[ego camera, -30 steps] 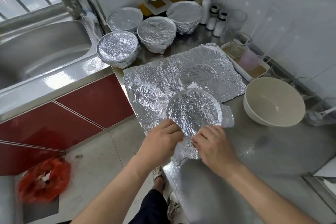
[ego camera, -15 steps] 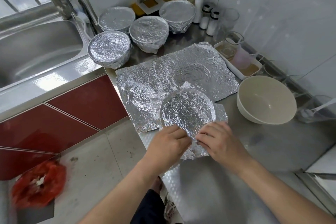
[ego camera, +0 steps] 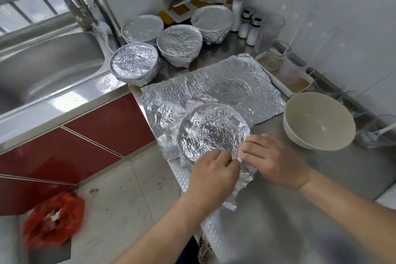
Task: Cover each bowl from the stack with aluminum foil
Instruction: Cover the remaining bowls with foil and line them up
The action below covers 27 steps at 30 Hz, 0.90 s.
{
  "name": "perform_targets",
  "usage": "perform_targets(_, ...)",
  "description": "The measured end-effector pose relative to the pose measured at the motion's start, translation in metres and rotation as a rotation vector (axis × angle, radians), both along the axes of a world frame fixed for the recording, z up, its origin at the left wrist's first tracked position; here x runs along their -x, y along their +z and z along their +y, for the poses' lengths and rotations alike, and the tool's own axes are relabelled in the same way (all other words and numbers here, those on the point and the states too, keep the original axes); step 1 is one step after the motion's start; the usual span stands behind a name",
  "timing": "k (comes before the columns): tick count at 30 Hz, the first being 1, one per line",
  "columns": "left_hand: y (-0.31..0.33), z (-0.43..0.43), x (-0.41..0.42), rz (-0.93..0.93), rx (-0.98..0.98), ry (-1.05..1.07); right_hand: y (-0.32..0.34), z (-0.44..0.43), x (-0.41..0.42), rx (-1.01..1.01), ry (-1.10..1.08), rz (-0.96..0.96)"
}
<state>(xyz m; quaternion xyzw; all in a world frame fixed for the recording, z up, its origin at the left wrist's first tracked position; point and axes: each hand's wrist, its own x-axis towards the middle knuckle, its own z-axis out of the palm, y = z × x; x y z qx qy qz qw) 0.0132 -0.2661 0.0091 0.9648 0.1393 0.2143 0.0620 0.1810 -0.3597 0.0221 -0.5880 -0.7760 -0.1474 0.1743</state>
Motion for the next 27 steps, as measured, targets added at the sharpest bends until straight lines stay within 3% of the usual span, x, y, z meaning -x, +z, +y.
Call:
perform_targets(6,-0.006,-0.018,-0.023,0.141,0.089,0.167,-0.011,0.011,-0.024,0.015,0.039,-0.08)
perform_targets(10,-0.004,-0.02,-0.033,0.191,0.178,0.241,-0.024,0.009,-0.03,0.116,-0.132,0.026)
perform_targets(14,0.008,0.025,-0.017,0.046,0.308,0.443,-0.013,0.001,-0.013,0.165,-0.593,0.609)
perform_targets(16,0.01,0.055,-0.005,0.111,0.329,0.594,-0.008,0.004,-0.002,0.149,-0.784,0.898)
perform_targets(18,0.009,0.076,0.003,0.166,0.334,0.665,-0.012,0.009,0.008,0.197,-0.862,1.008)
perform_targets(23,0.009,0.085,0.007,0.267,0.41,0.702,-0.013,0.026,0.019,0.351,-0.967,0.971)
perform_targets(27,0.027,0.078,0.007,0.195,0.59,0.765,-0.006,0.037,0.01,0.404,-1.039,0.876)
